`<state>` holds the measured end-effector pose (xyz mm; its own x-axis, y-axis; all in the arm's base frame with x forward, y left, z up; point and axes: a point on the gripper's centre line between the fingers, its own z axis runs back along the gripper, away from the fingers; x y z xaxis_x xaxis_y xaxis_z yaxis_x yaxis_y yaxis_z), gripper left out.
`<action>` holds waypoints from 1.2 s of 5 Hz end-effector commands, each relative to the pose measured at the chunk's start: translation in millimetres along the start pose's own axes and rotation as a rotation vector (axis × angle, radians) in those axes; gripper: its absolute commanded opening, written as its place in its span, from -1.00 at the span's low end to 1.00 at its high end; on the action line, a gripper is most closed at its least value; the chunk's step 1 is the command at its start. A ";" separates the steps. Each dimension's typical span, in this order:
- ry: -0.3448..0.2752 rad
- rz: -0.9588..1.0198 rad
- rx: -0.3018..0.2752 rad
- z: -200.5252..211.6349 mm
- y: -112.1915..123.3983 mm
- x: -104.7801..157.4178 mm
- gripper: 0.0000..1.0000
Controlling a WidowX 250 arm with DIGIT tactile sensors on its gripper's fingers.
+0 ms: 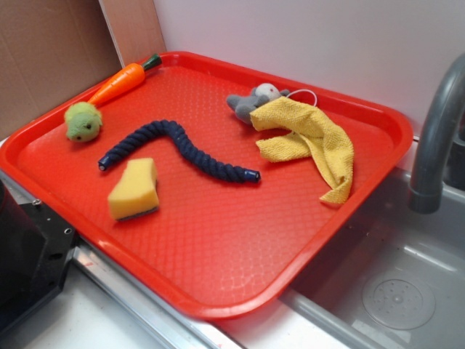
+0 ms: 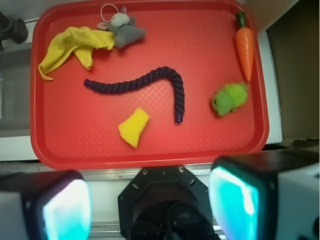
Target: Grab the green animal.
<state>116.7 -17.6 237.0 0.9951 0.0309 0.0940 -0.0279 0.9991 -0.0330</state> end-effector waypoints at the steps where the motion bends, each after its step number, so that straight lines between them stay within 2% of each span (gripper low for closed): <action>1: 0.000 0.000 0.000 0.0 0.0 0.0 1.00; 2: 0.210 0.208 0.249 -49.4 51.2 9.3 1.00; 3: 0.206 0.461 0.276 -86.5 105.3 27.7 1.00; 4: 0.134 0.720 0.275 -94.3 146.5 22.5 1.00; 6: 0.134 0.720 0.275 -94.3 146.5 22.5 1.00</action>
<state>148.8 122.2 132.8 0.7205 0.6934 -0.0077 -0.6764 0.7052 0.2125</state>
